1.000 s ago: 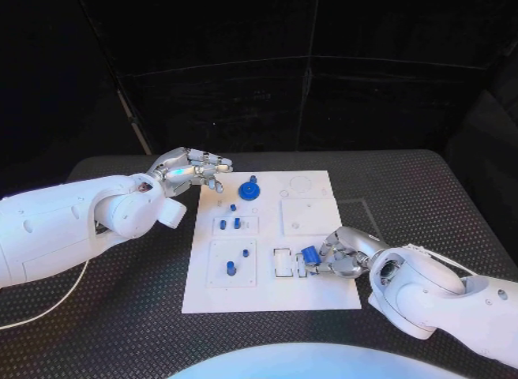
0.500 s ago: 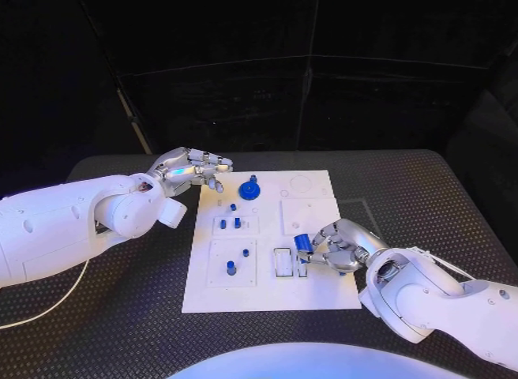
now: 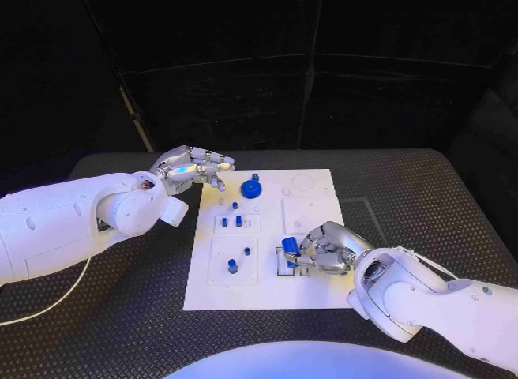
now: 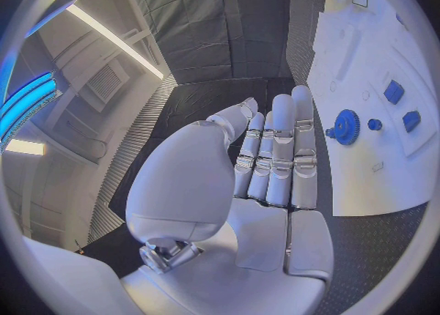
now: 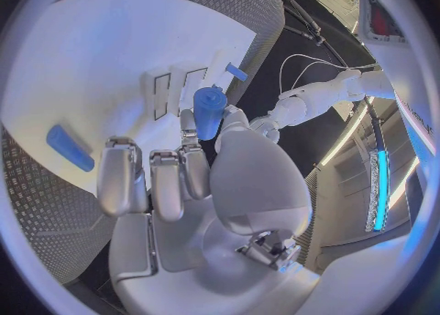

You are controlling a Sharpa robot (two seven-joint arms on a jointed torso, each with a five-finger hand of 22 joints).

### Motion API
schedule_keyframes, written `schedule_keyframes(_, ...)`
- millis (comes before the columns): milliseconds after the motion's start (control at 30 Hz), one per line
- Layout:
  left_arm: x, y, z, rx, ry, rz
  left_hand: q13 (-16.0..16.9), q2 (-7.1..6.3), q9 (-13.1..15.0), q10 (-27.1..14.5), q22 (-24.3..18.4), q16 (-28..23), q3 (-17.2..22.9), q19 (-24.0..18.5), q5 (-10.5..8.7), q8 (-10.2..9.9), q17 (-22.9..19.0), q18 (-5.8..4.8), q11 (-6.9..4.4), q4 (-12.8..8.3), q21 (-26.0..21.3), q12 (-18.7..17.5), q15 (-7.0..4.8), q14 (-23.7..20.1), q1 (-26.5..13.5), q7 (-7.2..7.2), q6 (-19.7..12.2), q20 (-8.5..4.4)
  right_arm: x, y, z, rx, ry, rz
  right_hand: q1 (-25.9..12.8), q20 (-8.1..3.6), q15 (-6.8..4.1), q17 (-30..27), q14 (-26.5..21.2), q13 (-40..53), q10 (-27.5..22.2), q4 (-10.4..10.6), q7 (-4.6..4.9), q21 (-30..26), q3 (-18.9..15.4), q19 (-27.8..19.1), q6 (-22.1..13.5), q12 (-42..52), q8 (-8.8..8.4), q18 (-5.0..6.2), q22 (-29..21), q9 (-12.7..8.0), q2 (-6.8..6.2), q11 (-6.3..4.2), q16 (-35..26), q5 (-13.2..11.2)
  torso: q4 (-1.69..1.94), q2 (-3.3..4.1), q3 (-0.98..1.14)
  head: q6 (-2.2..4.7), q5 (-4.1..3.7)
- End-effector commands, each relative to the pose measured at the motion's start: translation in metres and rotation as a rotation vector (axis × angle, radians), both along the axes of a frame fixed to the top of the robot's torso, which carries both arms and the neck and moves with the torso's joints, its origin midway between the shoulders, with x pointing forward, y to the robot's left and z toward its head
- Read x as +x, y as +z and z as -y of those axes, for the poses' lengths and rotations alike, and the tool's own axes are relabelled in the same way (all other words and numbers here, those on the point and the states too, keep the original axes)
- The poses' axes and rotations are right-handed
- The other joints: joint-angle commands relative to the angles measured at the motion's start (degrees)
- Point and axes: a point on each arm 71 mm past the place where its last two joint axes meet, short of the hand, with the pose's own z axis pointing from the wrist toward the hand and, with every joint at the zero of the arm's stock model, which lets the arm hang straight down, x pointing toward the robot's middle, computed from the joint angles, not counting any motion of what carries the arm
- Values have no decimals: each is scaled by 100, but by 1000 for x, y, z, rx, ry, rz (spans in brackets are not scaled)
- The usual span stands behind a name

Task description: Assemble the parts on the task board

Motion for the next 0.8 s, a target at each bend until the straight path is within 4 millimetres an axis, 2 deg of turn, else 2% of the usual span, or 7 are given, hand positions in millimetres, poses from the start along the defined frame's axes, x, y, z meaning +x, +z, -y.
schedule_keyframes(33, 0, 2, 2, -11, -10, 2, -2, 60, -4, -33, -5, 4, -37, -25, -13, -22, -6, 75, -8, 13, -31, 37, 2, -34, -14, 15, -32, 6, -1, -3, -3, -21, 27, -44, -46, 5, -43, 938, 497, 280, 23, 6, 8, 17, -44, 41, 37, -13, -35, -47, 1, -5, -6, 6, 19, -28, -13, -5, 3, -5, 7)
schedule_keyframes(367, 0, 1, 2, -11, -11, 2, -2, 60, -4, -33, -5, 4, -37, -25, -13, -22, -6, 75, -8, 13, -31, 37, 2, -34, -14, 15, -32, 6, 0, -7, -2, -47, 22, -72, -88, 3, -46, 937, 497, 280, 22, 6, 1, 15, -73, 39, 67, -21, -38, -46, 0, -2, 3, 0, 17, -66, -5, -9, 4, -11, 6)
schedule_keyframes(500, 0, 1, 2, -11, -11, 1, -2, 60, -4, -33, -5, 4, -37, -25, -13, -22, -6, 75, -8, 13, -31, 37, 2, -34, -14, 15, -32, 6, 2, -8, -1, -52, 12, -75, -151, -1, -51, 924, 494, 271, 15, 3, -5, 12, -125, 36, 87, -41, -55, -46, -1, 0, 6, -5, 10, -217, 1, -3, 4, -1, 10)
schedule_keyframes(633, 0, 1, 2, -10, -11, 1, -2, 60, -4, -33, -5, 4, -37, -25, -13, -22, -6, 75, -8, 13, -31, 37, 2, -34, -14, 15, -32, 6, 3, -9, -2, -52, 0, -68, -230, -4, -51, 885, 485, 238, -8, 2, -2, -2, -209, 21, 92, -92, -87, -41, -25, 3, -8, -2, -10, -646, -4, -5, 1, -4, 18)
schedule_keyframes(667, 0, 1, 3, -10, -11, 1, -2, 60, -4, -33, -5, 4, -37, -25, -13, -22, -6, 75, -8, 13, -31, 37, 2, -34, -14, 15, -32, 6, 4, -9, -2, -52, -2, -66, -267, -2, -48, 869, 481, 212, -25, 3, 3, -11, -235, 11, 79, -122, -101, -38, -42, 2, -23, 3, -18, -817, -4, -3, 1, -3, 18)
schedule_keyframes(733, 0, 1, 3, -10, -11, 1, -2, 60, -4, -33, -5, 4, -37, -25, -13, -22, -6, 75, -8, 13, -31, 37, 2, -34, -14, 15, -32, 6, 5, -10, -2, -49, -5, -62, -379, 6, -35, 836, 473, 133, -80, 5, 23, -37, -286, -20, 33, -212, -137, -29, -92, -1, -102, 20, -37, -1341, -5, -2, 2, -5, 18)
schedule_keyframes(800, 0, 1, 3, -10, -11, 0, -2, 60, -4, -33, -5, 4, -37, -25, -13, -22, -6, 75, -8, 13, -31, 37, 2, -34, -14, 15, -32, 6, 5, -10, -3, -46, -6, -57, -548, 27, -19, 803, 465, 42, -144, 13, 45, -63, -239, -48, -17, -317, -171, -21, -139, -1, -252, 48, -56, -1776, -7, -3, 3, -7, 21)
